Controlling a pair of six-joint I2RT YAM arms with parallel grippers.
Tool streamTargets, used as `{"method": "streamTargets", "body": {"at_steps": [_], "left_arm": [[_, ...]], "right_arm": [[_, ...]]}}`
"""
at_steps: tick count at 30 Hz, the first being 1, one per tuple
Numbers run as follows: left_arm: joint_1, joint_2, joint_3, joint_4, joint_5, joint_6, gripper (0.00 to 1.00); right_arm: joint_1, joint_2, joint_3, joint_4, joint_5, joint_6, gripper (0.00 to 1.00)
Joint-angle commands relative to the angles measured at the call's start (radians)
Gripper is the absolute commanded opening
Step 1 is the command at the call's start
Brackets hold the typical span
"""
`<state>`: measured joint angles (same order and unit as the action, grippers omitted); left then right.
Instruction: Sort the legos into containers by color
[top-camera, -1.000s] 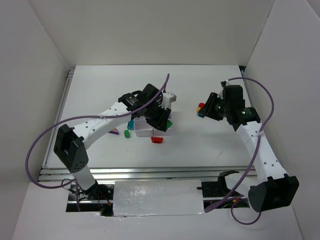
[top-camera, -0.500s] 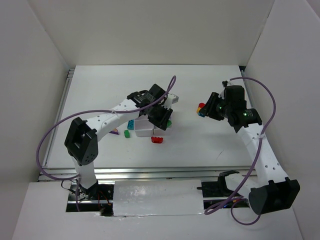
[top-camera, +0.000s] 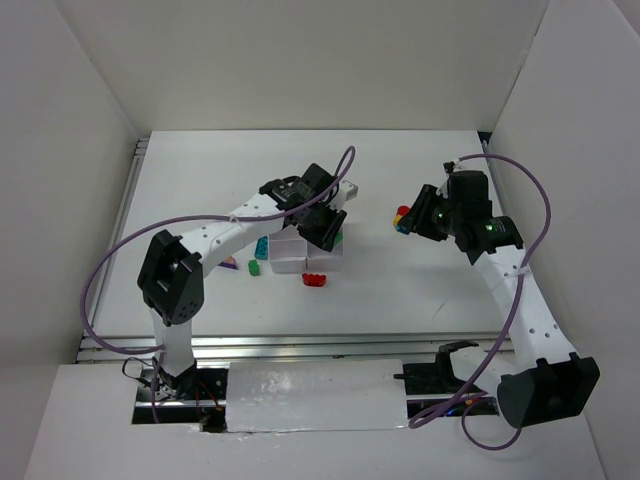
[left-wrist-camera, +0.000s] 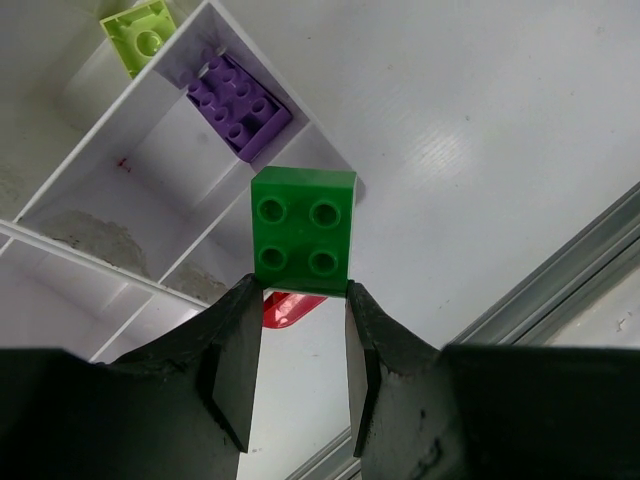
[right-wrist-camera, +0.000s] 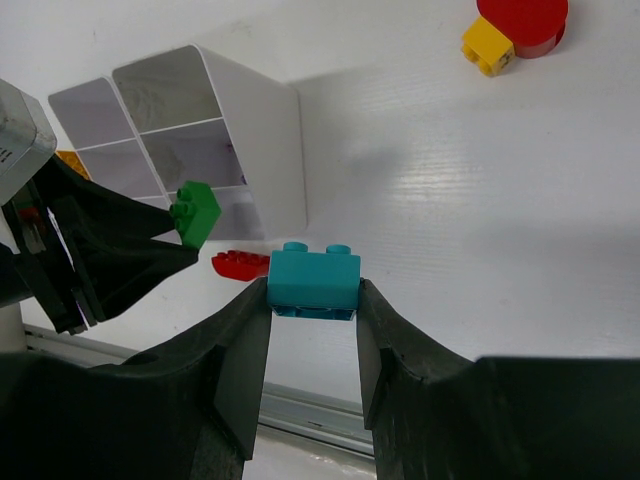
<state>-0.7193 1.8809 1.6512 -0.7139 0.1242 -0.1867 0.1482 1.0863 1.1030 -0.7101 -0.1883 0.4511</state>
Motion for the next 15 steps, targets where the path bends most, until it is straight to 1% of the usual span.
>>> {"method": "streamTargets", "body": {"at_steps": [1,4,5,9,15], "left_arm": [[0.009,-0.003,0.036,0.002,-0.017,0.009,0.18],[0.011,-0.015,0.024,0.004,-0.026,0.007,0.2],[0.011,-0.017,0.01,0.005,-0.031,0.006,0.23],[0.009,-0.02,-0.01,0.011,-0.041,0.003,0.28],[0.011,-0.025,-0.014,0.008,-0.026,0.0,0.29]], "right_arm": [[0.004,0.012,0.02,0.026,-0.007,-0.014,0.0],[0.005,0.024,0.024,0.032,-0.016,-0.012,0.0],[0.007,0.026,0.024,0.035,-0.02,-0.012,0.0],[0.005,0.029,0.024,0.035,-0.028,-0.012,0.0],[0.004,0.018,0.015,0.035,-0.02,-0.014,0.0]]}}
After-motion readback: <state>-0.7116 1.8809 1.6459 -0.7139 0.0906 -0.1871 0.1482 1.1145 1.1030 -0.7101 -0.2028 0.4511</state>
